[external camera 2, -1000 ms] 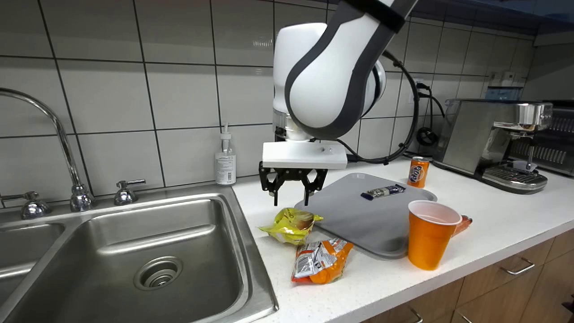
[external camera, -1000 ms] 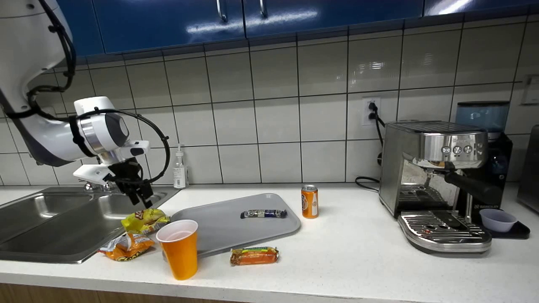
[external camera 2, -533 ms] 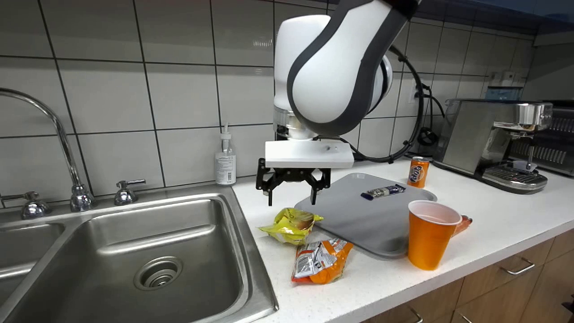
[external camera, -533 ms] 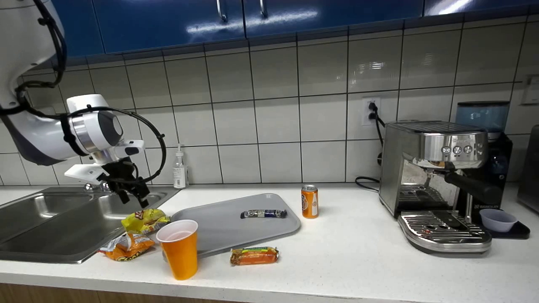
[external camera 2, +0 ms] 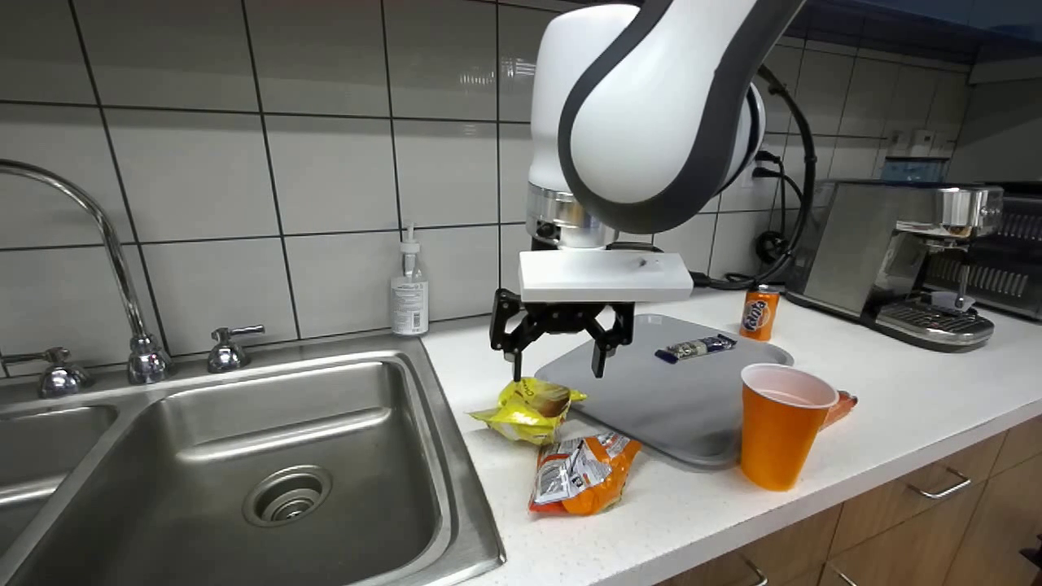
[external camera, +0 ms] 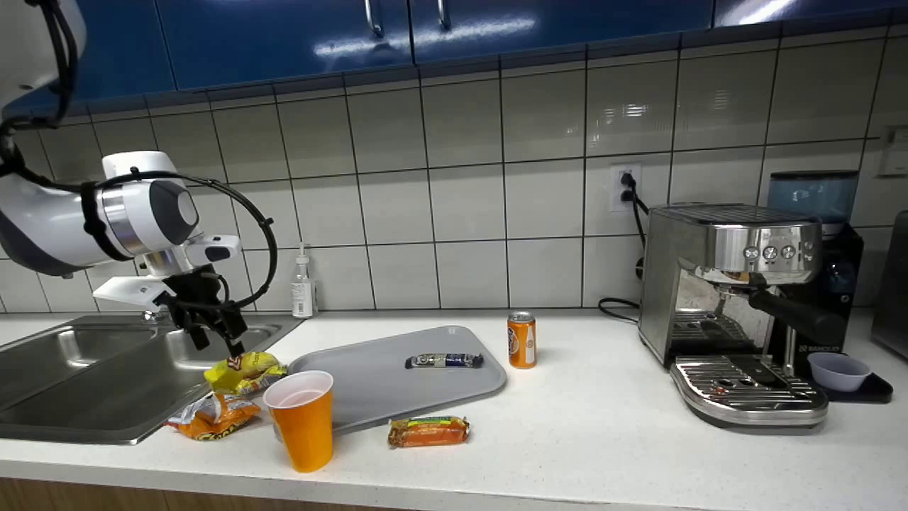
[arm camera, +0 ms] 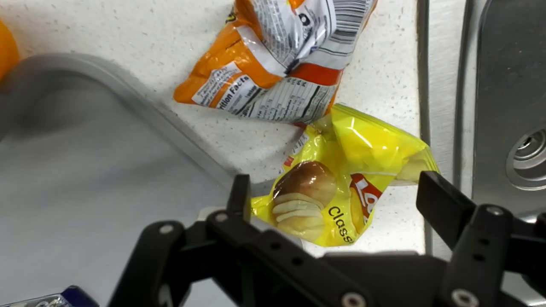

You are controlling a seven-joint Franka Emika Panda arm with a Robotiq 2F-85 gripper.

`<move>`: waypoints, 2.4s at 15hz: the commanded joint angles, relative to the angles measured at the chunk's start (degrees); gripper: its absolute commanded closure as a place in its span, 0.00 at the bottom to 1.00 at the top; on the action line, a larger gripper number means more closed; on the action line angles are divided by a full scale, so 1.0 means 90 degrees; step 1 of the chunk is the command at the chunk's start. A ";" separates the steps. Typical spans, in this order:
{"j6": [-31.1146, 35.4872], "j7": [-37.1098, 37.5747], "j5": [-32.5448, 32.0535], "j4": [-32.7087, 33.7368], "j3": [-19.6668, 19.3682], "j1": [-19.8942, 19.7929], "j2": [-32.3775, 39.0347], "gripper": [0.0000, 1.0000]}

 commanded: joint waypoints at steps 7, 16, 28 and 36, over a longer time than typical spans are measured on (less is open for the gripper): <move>-0.0092 -0.0232 0.0071 -0.0954 0.0216 -0.0380 -0.0802 0.00; -0.0048 -0.0082 0.0005 -0.1131 0.0253 -0.0447 -0.0790 0.00; -0.0038 0.1500 -0.0729 -0.0745 0.0150 -0.0202 -0.0269 0.00; -0.0062 0.2330 -0.1160 -0.0445 -0.0044 0.0059 0.0190 0.00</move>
